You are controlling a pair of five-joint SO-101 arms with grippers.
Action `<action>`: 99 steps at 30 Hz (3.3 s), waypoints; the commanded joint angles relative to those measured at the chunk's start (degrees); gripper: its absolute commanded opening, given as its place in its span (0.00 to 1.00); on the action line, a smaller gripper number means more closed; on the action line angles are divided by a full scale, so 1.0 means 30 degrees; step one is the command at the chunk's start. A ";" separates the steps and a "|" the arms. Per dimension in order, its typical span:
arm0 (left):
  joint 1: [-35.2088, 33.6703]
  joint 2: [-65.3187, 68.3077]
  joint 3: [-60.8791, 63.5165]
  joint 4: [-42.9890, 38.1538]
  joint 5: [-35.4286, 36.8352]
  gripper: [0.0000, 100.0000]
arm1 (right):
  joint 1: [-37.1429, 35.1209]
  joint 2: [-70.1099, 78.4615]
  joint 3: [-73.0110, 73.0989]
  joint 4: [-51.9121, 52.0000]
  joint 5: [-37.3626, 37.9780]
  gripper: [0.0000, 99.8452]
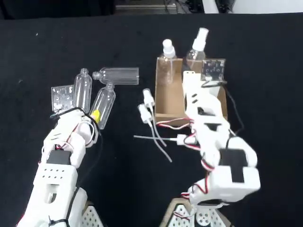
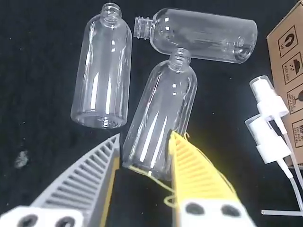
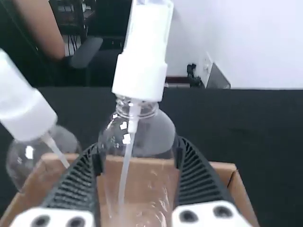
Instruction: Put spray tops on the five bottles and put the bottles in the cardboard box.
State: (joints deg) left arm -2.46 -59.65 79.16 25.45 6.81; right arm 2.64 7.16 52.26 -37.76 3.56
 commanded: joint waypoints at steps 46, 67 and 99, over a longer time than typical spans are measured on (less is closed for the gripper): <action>-0.0190 -0.0322 -0.0103 -0.0410 0.0029 0.16 | -0.0234 0.6022 -0.1070 -0.8000 0.0000 0.19; -0.0190 -0.0322 -0.0103 -0.0410 0.0029 0.16 | -0.0674 0.6022 -0.0484 -0.8000 -0.0029 0.30; -0.0220 -0.0322 -0.0103 -0.0410 0.0029 0.16 | -0.0088 -0.1656 0.5465 -0.7795 0.0000 0.29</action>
State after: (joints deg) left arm -2.46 -59.65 79.16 25.45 6.81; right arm 1.76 8.31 66.42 -60.26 3.56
